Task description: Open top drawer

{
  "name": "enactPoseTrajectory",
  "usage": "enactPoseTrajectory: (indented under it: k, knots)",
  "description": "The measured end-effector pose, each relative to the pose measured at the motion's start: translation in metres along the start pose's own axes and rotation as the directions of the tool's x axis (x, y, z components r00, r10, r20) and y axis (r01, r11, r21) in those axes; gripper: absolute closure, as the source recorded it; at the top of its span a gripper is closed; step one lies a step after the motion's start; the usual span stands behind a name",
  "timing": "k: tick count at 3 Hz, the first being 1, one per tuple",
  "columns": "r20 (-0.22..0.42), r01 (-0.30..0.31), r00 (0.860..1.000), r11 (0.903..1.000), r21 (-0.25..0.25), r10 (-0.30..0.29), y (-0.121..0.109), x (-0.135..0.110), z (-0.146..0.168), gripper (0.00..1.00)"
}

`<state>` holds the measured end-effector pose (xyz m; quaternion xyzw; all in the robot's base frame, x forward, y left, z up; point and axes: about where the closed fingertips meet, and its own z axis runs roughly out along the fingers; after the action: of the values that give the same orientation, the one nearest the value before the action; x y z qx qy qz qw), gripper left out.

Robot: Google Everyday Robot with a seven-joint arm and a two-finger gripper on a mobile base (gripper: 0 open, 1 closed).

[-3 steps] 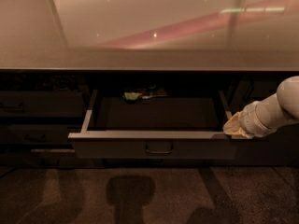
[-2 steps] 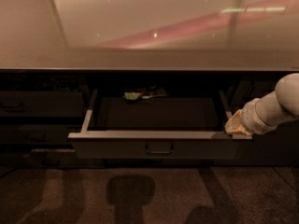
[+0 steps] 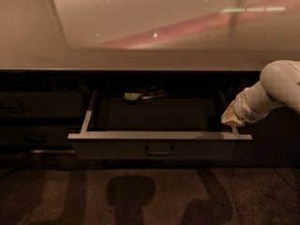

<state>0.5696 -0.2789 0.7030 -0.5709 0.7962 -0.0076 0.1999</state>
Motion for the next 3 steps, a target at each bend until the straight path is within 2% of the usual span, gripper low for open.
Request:
enactPoseTrajectory:
  k: [1,2,3]
  knots:
    - [-0.003,-0.025,1.0,0.9995,-0.018,0.024,0.0,0.006,0.013,1.0]
    - [-0.084,0.016,0.996,0.9989,-0.045,-0.019,0.012,-0.009,0.057,1.0]
    - [-0.145,0.072,0.986,0.9956,-0.06,-0.08,0.025,-0.021,0.08,1.0]
